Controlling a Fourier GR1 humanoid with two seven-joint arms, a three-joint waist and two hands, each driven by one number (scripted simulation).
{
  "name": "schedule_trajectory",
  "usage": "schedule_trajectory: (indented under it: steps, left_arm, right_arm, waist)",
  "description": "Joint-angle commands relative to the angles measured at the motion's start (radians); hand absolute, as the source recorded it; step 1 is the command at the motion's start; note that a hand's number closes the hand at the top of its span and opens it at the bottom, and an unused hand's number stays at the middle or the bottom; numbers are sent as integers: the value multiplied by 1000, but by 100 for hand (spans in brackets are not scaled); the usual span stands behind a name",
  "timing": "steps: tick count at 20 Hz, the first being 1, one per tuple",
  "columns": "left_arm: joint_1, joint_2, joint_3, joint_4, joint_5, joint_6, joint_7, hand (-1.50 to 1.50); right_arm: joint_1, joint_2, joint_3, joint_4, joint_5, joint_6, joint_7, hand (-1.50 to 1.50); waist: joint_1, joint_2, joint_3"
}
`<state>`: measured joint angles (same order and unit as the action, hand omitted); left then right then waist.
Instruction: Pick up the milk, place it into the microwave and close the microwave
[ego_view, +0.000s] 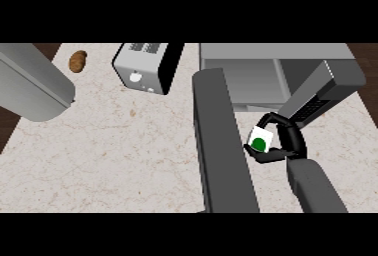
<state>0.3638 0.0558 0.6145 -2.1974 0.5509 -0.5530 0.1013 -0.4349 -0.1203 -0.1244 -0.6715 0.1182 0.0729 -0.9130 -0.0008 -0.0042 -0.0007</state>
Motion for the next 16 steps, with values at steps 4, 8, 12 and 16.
schedule_trajectory:
  steps: [4, 8, 12, 16]
  left_arm:
    - [-20, 54, 60, 73, 55, -38, -13, -150]
    - [-37, 5, 36, 77, -23, -34, -60, -150]
    - [-68, 43, 35, 113, -15, -26, -27, -150]
    - [-48, 17, 25, 53, -19, -19, -17, -150]
  right_arm:
    - [-73, 65, 28, -140, 10, -108, 189, 150]
    - [-218, 55, 12, -53, 47, -192, 247, 150]
    - [-344, 57, 28, 79, 133, -305, 277, 150]
    - [-451, -11, -10, 237, 153, -314, 261, 150]
  waist:
    - [7, 2, 0]
    - [15, 5, 1]
    - [29, 12, 1]
    - [41, 15, 2]
